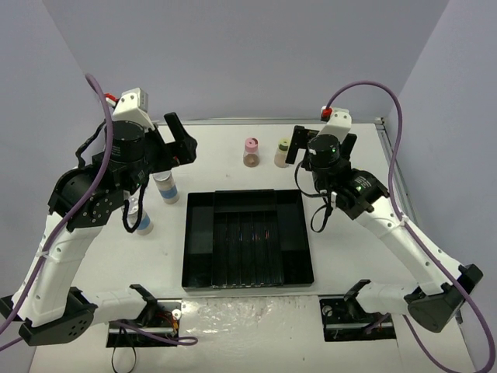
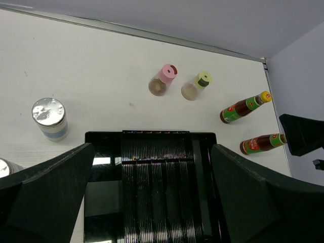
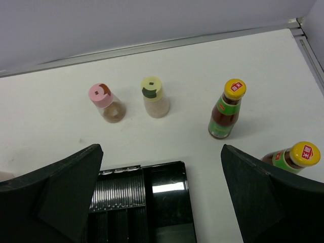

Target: Organize the condiment bottles

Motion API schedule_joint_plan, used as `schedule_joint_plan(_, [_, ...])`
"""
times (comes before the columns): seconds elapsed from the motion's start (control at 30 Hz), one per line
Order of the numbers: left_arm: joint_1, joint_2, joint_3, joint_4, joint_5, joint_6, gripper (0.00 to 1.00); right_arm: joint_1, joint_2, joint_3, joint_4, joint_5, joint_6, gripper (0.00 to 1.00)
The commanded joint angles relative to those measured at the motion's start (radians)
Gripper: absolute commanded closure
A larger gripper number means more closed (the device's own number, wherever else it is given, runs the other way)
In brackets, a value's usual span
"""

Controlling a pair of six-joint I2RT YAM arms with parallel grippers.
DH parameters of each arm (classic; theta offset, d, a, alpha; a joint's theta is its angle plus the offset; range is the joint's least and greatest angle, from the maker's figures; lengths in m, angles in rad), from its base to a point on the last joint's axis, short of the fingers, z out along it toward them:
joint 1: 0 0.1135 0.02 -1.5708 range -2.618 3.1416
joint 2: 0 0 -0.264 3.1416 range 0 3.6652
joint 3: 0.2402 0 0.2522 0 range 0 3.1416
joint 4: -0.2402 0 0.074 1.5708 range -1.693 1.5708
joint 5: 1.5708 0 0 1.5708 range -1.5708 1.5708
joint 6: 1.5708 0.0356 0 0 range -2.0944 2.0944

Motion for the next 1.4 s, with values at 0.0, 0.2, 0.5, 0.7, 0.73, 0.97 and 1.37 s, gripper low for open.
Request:
schedule_joint_plan(0.0, [0.003,0.008,0.018,0.039,-0.035,0.05,0.03,-0.109,0.091,0.091,0.072,-0.072,-0.007,0.0])
schedule_joint_plan(0.2, [0.02,0.018,0.013,0.025,-0.046,0.072,0.03,-0.215,0.202,0.217,0.065,-0.162,-0.018,0.0])
schedule_joint_plan(0.5, [0.044,0.014,-0.032,0.04,-0.018,0.076,0.03,-0.435,0.328,0.247,0.013,-0.211,0.038,0.01])
schedule_joint_plan(0.7, [0.061,0.003,-0.058,0.058,-0.01,0.087,0.03,-0.447,0.42,0.208,0.022,-0.2,0.033,0.08])
schedule_joint_plan(0.73, [0.063,0.002,-0.059,0.058,-0.008,0.087,0.03,-0.448,0.429,0.199,0.029,-0.201,0.032,0.08])
schedule_joint_plan(0.97, [0.082,-0.008,-0.093,0.079,0.014,0.09,0.03,-0.449,0.472,0.179,0.05,-0.164,0.035,0.09])
schedule_joint_plan(1.37, [0.126,-0.035,-0.143,0.095,0.061,0.081,0.03,-0.451,0.51,0.132,0.06,-0.143,0.052,0.16])
